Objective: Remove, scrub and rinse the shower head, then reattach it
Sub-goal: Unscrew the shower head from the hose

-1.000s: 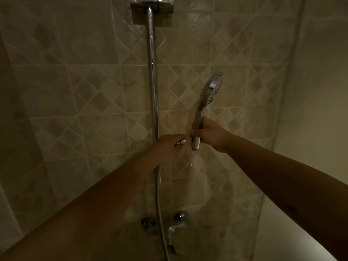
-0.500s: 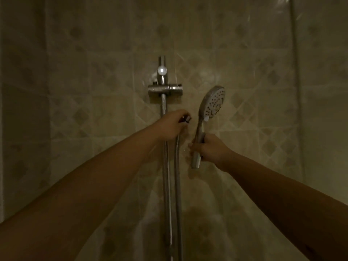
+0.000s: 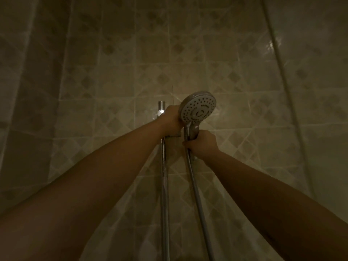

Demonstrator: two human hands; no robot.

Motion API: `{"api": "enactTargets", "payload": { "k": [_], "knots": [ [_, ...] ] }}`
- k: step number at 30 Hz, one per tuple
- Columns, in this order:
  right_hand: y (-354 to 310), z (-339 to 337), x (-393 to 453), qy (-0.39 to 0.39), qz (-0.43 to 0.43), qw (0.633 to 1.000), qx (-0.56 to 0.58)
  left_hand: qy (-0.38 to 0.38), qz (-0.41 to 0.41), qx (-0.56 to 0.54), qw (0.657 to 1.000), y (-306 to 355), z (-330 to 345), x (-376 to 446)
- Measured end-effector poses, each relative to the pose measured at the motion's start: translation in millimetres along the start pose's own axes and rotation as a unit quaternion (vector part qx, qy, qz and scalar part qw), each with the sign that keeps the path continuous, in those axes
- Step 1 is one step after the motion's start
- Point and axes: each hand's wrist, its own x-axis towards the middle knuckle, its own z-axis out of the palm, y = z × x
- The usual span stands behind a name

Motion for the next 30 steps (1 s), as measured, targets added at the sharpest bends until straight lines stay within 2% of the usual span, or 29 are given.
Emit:
{"api": "enactTargets", "payload": {
  "k": [8, 13, 17, 21, 27, 30],
  "knots": [
    [-0.7, 3.1, 38.7, 0.014, -0.004, 0.999, -0.029, 0.042, -0.023, -0.033, 0.998, -16.8, -1.8, 25.3],
    [-2.8, 11.1, 43.3, 0.016, -0.014, 0.999, -0.035, 0.023, -0.024, -0.012, 0.999, -29.4, -3.0, 28.3],
    [-1.6, 9.6, 40.5, -0.016, -0.001, 1.0, -0.005, 0.01, -0.015, 0.014, 1.0, -26.1, -3.6, 24.1],
    [0.1, 11.2, 35.0, -0.001, -0.005, 1.0, -0.018, 0.001, -0.014, -0.003, 1.0, -27.2, -2.2, 14.8],
    [-4.5, 20.4, 27.6, -0.029, 0.012, 0.999, -0.018, -0.01, -0.002, -0.018, 1.0, -25.6, -0.4, 3.1],
    [-4.7, 25.3, 26.1, -0.022, 0.021, 1.0, -0.008, 0.009, -0.043, -0.049, 0.998, -28.3, -0.3, -1.6]
  ]
}}
